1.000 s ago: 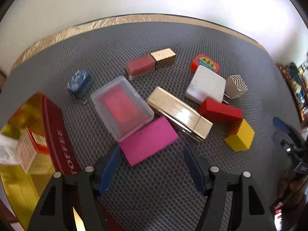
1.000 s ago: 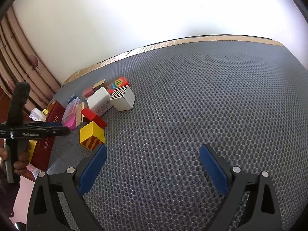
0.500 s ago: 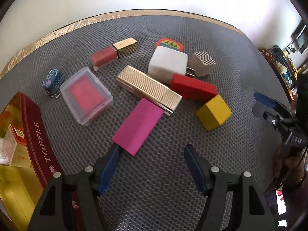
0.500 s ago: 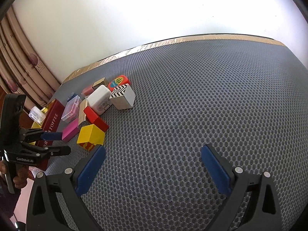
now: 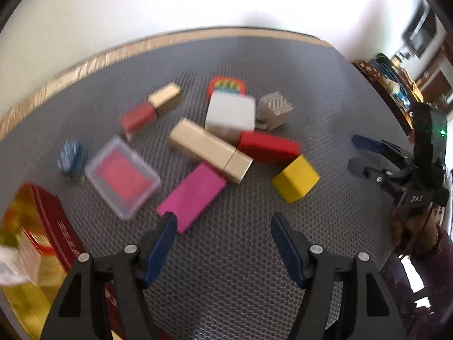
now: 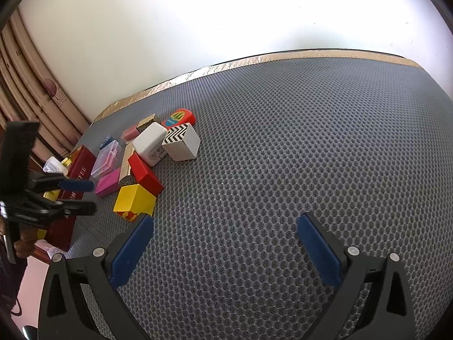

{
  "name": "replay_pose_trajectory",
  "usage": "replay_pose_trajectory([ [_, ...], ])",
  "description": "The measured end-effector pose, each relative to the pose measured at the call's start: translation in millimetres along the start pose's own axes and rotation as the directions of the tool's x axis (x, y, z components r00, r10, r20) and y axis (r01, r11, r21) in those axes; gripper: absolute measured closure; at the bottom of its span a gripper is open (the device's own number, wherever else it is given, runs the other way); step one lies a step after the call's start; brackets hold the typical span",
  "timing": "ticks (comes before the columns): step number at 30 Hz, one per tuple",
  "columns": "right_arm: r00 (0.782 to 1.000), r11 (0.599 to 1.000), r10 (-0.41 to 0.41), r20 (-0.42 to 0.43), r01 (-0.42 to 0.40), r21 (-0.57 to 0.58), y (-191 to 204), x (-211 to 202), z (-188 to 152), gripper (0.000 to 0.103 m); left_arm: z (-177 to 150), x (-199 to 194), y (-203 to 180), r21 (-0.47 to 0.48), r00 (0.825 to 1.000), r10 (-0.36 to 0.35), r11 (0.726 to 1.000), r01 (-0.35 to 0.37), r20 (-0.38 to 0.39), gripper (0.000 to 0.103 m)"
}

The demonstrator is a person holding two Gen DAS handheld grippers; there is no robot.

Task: Organize rigid objects
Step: 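Move the left gripper back over the scattered objects toward the pink block, then grasp the pink block with the left gripper and lift it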

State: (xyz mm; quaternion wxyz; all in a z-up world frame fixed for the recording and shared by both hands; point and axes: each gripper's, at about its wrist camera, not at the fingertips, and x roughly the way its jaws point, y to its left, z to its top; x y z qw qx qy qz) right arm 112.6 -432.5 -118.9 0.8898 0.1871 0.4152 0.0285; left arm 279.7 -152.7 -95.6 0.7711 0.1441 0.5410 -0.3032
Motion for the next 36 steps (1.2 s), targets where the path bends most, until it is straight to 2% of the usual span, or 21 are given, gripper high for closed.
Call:
replay_pose_trajectory([
  [3,1.000,1.000,-0.001,-0.001,0.001,-0.002,0,1,0,0.001,14,4,-2,0.072,1.000,0.011,0.997,-0.011,-0.004,0.033],
  [6,1.000,1.000,0.003,0.000,-0.003,0.001,-1,1,0,0.001,25,24,-3,0.163,0.999,0.019,0.987,-0.011,-0.048,0.033],
  [8,1.000,1.000,0.005,0.000,-0.005,0.001,-3,1,1,0.001,16,31,-6,0.197,0.996,0.017,0.980,-0.001,-0.083,0.033],
  [10,1.000,1.000,0.005,0.001,-0.005,0.002,-3,1,1,0.001,12,39,-7,0.246,0.992,0.037,0.969,-0.008,-0.116,0.033],
  [12,1.000,1.000,0.008,0.001,-0.008,0.004,-4,1,0,0.000,13,50,-2,0.283,0.985,0.090,0.958,-0.047,-0.144,0.033],
  [15,1.000,1.000,0.010,0.002,-0.010,0.007,-5,1,0,0.000,13,55,4,0.267,0.984,0.037,0.964,0.011,-0.174,0.033],
  [17,1.000,1.000,0.010,0.002,-0.010,0.006,-4,0,0,0.000,12,56,5,0.261,0.984,0.027,0.965,0.020,-0.178,0.034],
  [19,1.000,1.000,0.008,0.002,-0.008,0.006,-4,0,0,0.000,9,54,2,0.259,0.986,0.039,0.966,0.005,-0.165,0.043],
  [21,1.000,1.000,0.006,0.001,-0.006,0.005,-4,0,1,0.000,4,50,-4,0.216,0.987,0.036,0.976,-0.001,-0.158,0.070],
  [22,1.000,1.000,0.006,0.002,-0.006,0.005,-5,0,0,0.000,0,47,-7,0.199,0.988,0.038,0.980,-0.007,-0.153,0.073],
  [26,1.000,1.000,0.000,0.000,0.000,0.001,-3,2,1,0.000,-21,40,-16,0.067,0.994,0.068,0.996,-0.062,-0.088,0.073],
  [29,1.000,1.000,-0.010,-0.002,0.010,-0.006,0,3,1,0.000,-36,35,-19,-0.036,0.998,0.055,0.998,-0.057,-0.037,0.073],
  [32,1.000,1.000,-0.027,0.001,0.027,-0.013,3,6,1,0.000,-47,30,-10,-0.179,1.000,0.018,0.984,-0.015,0.016,0.073],
  [36,0.999,0.999,-0.036,0.000,0.036,-0.025,5,6,2,0.000,-63,22,6,-0.293,0.998,-0.015,0.956,0.031,0.055,0.073],
])
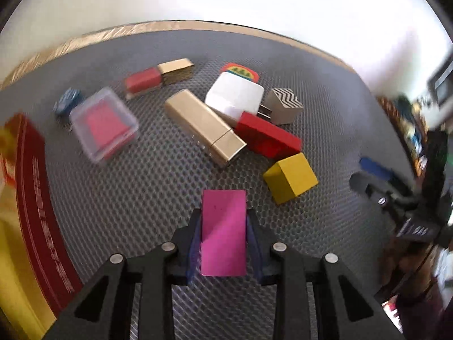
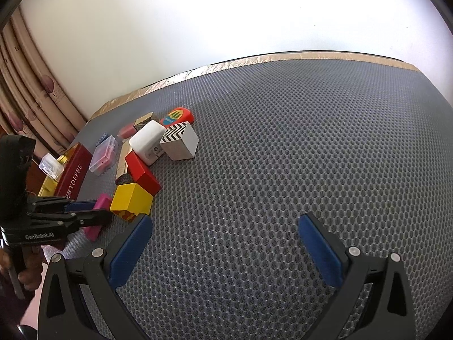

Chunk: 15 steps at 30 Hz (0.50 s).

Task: Organize rigid objects
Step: 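Grasp the pink block with the left gripper and lift it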

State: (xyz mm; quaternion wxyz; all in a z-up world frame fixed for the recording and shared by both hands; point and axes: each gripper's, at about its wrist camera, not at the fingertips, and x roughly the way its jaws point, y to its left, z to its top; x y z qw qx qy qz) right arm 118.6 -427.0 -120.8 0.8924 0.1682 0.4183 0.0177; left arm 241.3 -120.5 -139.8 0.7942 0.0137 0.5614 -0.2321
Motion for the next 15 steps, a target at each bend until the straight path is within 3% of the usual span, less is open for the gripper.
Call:
replay_pose_trajectory([
  [3,1.000,0.999,-0.020,0.003,0.020,-0.042,11,-5,-3,0.001,-19,-21,6,-0.021,0.999,0.001,1.000,0.000,0.041,0.073],
  [11,0.994,0.990,0.108,-0.014,-0.108,-0.093,72,-12,0,0.007,-41,-94,4,-0.056,0.983,0.091,0.995,-0.083,0.161,0.073],
  [15,0.997,0.989,0.075,-0.021,-0.077,-0.128,96,-1,6,0.012,-39,-117,16,-0.117,0.971,0.157,0.984,-0.137,0.182,0.073],
])
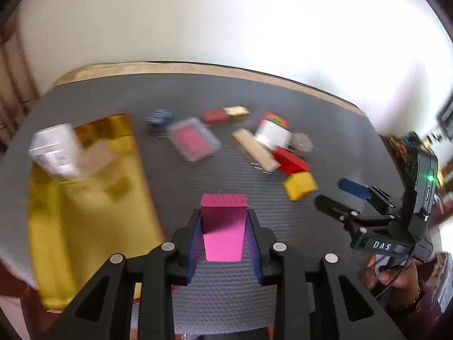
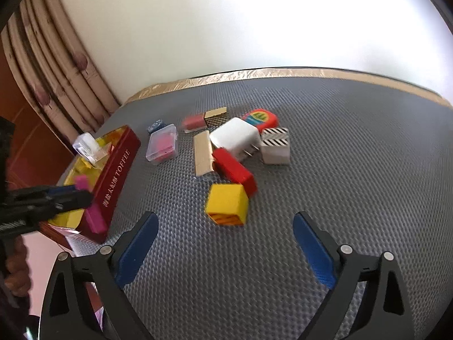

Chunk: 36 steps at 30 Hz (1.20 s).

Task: Organize rigid objects
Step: 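Grasp the pink block with the left gripper and lift it, then place the pink block in the tray with the left gripper while the right gripper places the yellow block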

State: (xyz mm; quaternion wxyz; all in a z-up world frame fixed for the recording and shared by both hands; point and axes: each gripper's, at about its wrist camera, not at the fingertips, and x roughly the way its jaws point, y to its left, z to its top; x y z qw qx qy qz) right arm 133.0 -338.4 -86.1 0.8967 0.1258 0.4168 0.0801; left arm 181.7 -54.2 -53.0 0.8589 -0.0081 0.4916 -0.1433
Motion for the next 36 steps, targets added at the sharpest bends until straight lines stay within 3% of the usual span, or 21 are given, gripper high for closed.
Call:
replay_pose_trajectory([
  [2,1.000,1.000,-0.002,-0.017,0.002,0.019,1,8,3,0.029,2,-7,19,-0.038,1.000,0.018,0.999,-0.017,0.015,0.073],
  [3,1.000,1.000,-0.005,-0.030,0.006,0.023,2,13,4,0.030,0,-14,33,-0.061,0.999,0.033,0.998,-0.032,0.016,0.073],
  [8,0.998,0.999,-0.034,-0.052,0.035,0.019,1,22,2,0.031,-4,-20,68,-0.109,0.994,0.110,0.988,-0.108,0.012,0.073],
  [16,0.995,0.999,-0.044,-0.091,0.045,0.014,4,38,5,0.038,-7,-6,90,-0.122,0.986,0.167,0.979,-0.166,-0.006,0.073],
  [18,0.993,0.998,-0.052,-0.107,0.055,0.019,3,44,5,0.044,-8,-3,94,-0.128,0.985,0.174,0.976,-0.174,-0.010,0.073],
  [20,0.991,0.998,-0.048,-0.123,0.051,0.022,2,49,5,0.058,-8,1,98,-0.132,0.982,0.187,0.973,-0.187,-0.015,0.073],
  [23,0.990,0.997,-0.071,-0.120,0.073,0.010,3,50,6,0.070,-9,7,105,-0.138,0.979,0.200,0.969,-0.202,-0.028,0.073],
  [28,0.990,0.997,-0.074,-0.122,0.076,0.013,3,48,6,0.075,-8,11,112,-0.136,0.962,0.272,0.953,-0.270,-0.003,0.071],
  [36,0.996,0.999,0.013,-0.086,-0.010,0.031,23,20,16,0.075,-13,-12,129,-0.217,0.961,0.273,0.941,-0.259,0.037,0.068],
])
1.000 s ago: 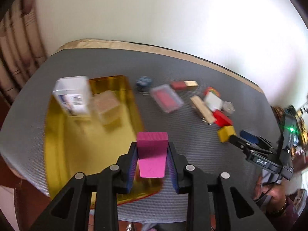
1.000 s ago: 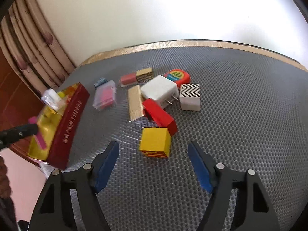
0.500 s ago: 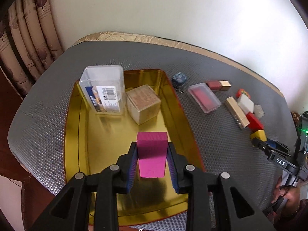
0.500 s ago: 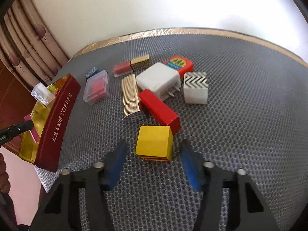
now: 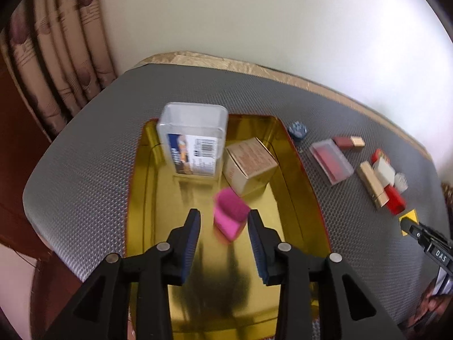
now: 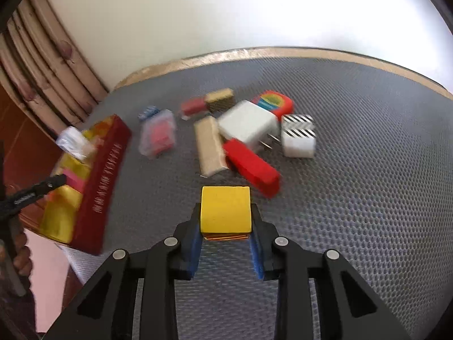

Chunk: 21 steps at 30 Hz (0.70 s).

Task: Organize rigid objects
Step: 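Place the pink block in the tray with the left gripper while the right gripper places the yellow block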

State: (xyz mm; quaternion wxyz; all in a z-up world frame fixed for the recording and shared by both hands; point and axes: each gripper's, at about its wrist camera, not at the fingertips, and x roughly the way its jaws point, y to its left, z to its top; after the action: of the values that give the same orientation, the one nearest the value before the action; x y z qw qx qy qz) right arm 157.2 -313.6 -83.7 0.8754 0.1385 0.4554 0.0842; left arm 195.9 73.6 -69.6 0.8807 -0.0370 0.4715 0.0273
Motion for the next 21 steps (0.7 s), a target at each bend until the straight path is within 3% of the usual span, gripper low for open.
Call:
replay_pose_trajectory([
  [7,0.985,0.980,0.174,0.018,-0.171,-0.100,72,-22,27,0.075,-25,-47,5,-0.051,0.999,0.019,0.999,-0.017,0.050,0.057],
  [13,0.951,0.930,0.298,-0.085,-0.309,-0.197,151,8,38,0.075,-63,-64,1,-0.037,0.997,0.068,0.997,-0.067,0.034,0.057],
  [21,0.949,0.914,0.233,-0.211,-0.287,-0.285,208,78,36,0.075,-75,-63,4,-0.038,0.994,0.096,0.995,-0.094,0.060,0.057],
])
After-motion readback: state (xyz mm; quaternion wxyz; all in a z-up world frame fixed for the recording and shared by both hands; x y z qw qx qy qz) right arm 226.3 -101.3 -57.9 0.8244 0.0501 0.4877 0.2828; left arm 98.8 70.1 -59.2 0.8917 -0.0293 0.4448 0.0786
